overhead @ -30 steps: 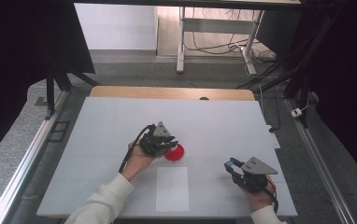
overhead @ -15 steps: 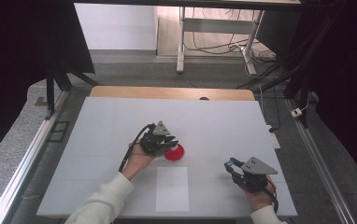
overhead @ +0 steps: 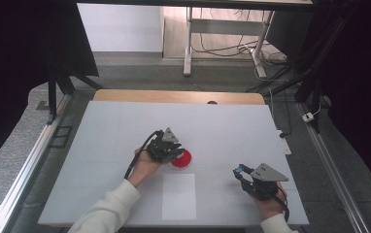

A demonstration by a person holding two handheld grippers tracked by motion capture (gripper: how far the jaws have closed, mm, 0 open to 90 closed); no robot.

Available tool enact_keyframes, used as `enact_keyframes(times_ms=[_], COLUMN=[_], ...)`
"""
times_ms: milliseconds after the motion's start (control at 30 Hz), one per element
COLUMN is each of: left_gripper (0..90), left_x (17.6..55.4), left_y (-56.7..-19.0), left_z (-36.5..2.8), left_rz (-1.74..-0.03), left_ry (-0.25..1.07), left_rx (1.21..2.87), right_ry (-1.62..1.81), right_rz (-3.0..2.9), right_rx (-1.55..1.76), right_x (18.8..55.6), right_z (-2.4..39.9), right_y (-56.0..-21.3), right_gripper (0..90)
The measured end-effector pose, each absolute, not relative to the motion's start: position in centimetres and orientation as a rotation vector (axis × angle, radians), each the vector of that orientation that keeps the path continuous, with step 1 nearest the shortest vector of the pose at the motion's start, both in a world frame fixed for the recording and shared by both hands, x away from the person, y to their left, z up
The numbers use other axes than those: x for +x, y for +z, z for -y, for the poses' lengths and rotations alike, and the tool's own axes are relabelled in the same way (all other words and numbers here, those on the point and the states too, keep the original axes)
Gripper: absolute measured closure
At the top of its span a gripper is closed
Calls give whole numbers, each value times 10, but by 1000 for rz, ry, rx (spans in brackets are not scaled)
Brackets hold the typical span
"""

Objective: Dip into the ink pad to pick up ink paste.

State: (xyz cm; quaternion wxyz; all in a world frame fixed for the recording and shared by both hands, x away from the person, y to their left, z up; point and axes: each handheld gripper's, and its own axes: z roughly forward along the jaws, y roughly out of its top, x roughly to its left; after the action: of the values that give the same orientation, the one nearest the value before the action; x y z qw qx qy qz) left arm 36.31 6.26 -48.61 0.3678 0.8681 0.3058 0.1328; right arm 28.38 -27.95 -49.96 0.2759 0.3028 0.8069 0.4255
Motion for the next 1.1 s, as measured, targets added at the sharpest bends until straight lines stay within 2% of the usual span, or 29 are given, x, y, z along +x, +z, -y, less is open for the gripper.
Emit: enact_keyframes(times_ms=[1100], left_gripper=[761], left_x=[363], left_y=[-493], left_z=[-55], left_rz=[-782], left_ry=[362], left_rx=[2266], right_ry=[1140], right_rz=[-2169], right_rx=[811], right_x=[283], right_z=[278], right_y=[-500], right_gripper=[650])
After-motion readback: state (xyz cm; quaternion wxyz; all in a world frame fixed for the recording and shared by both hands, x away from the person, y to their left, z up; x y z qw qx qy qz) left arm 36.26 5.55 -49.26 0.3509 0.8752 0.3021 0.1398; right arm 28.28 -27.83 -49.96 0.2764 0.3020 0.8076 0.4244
